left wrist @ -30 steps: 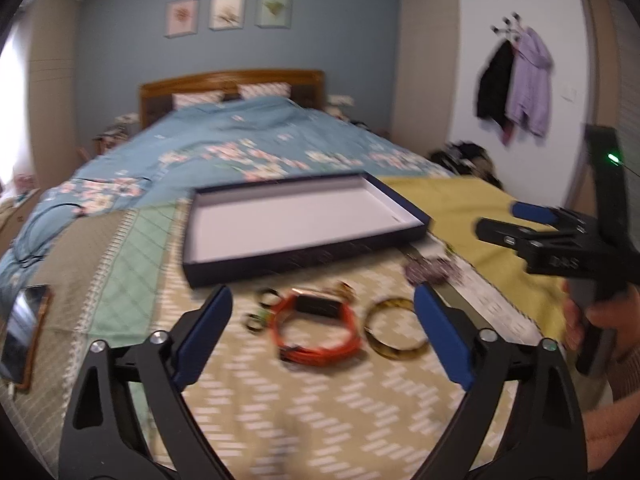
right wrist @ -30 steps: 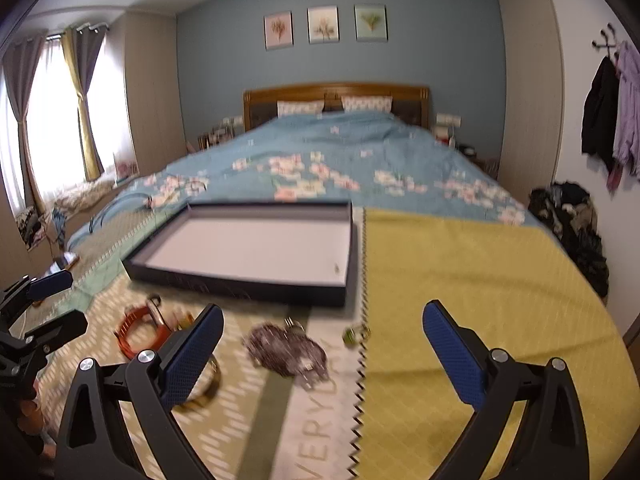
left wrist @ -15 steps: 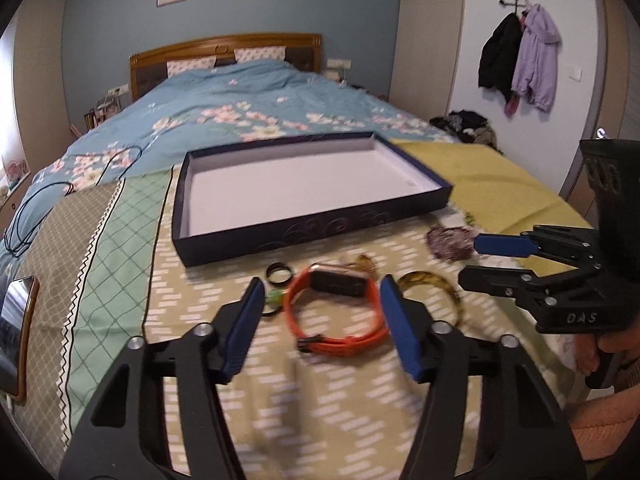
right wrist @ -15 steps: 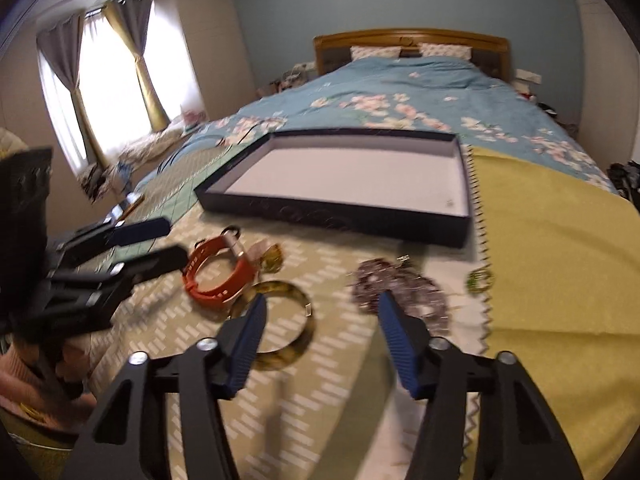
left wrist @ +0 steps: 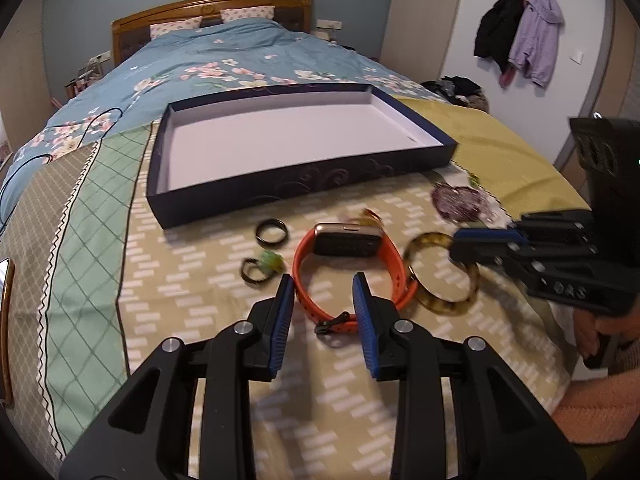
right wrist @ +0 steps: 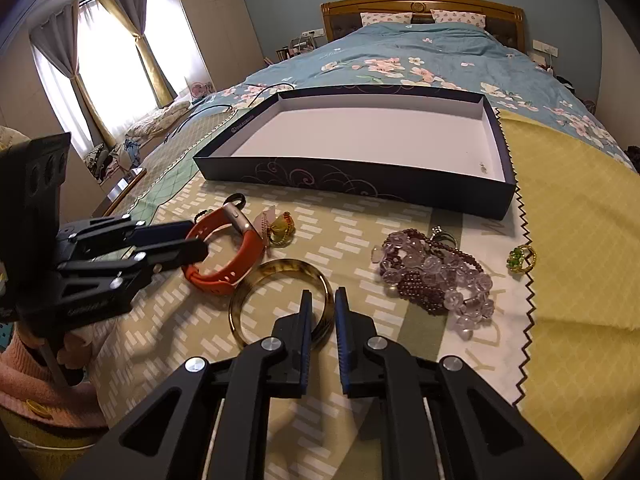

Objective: Organize jewelry
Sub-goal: 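Grasp the orange smartwatch with the left gripper while the right grasps the tortoiseshell bangle, then carry the watch and bangle into the box and open both grippers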

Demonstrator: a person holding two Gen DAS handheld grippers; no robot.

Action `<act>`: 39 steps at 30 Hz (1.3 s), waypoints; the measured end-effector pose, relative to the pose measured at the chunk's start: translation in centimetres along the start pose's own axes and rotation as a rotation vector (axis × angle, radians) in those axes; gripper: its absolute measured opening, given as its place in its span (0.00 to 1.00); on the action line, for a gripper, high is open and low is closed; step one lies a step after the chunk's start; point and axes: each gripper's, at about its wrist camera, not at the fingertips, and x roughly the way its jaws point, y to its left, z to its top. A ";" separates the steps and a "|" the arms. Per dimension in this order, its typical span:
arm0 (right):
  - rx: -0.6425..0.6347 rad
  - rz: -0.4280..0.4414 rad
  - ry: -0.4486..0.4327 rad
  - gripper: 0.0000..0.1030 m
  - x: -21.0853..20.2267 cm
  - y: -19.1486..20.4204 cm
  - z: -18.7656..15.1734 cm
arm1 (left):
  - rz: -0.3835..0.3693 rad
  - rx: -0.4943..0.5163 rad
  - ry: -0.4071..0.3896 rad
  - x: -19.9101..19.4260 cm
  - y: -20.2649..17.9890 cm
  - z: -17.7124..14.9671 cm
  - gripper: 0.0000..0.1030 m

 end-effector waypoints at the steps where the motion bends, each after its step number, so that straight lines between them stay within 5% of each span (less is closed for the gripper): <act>1: -0.002 -0.009 0.001 0.08 0.0 -0.1 0.1 | -0.008 0.004 0.002 -0.1 -0.2 -0.2 0.31; 7: -0.018 -0.026 0.024 0.13 0.4 -0.3 0.3 | -0.033 0.014 0.011 -0.1 -0.3 0.0 0.35; 14: -0.050 -0.039 0.024 0.06 0.6 -0.1 0.6 | -0.020 0.017 0.058 1.7 0.6 1.1 0.16; 22: -0.037 -0.015 -0.010 0.06 -0.3 -0.6 1.1 | -0.006 0.005 0.059 1.6 0.9 1.4 0.07; 39: -0.075 -0.045 -0.138 0.06 -2.2 -1.6 7.1 | -0.015 -0.102 -0.072 -1.4 4.3 6.0 0.07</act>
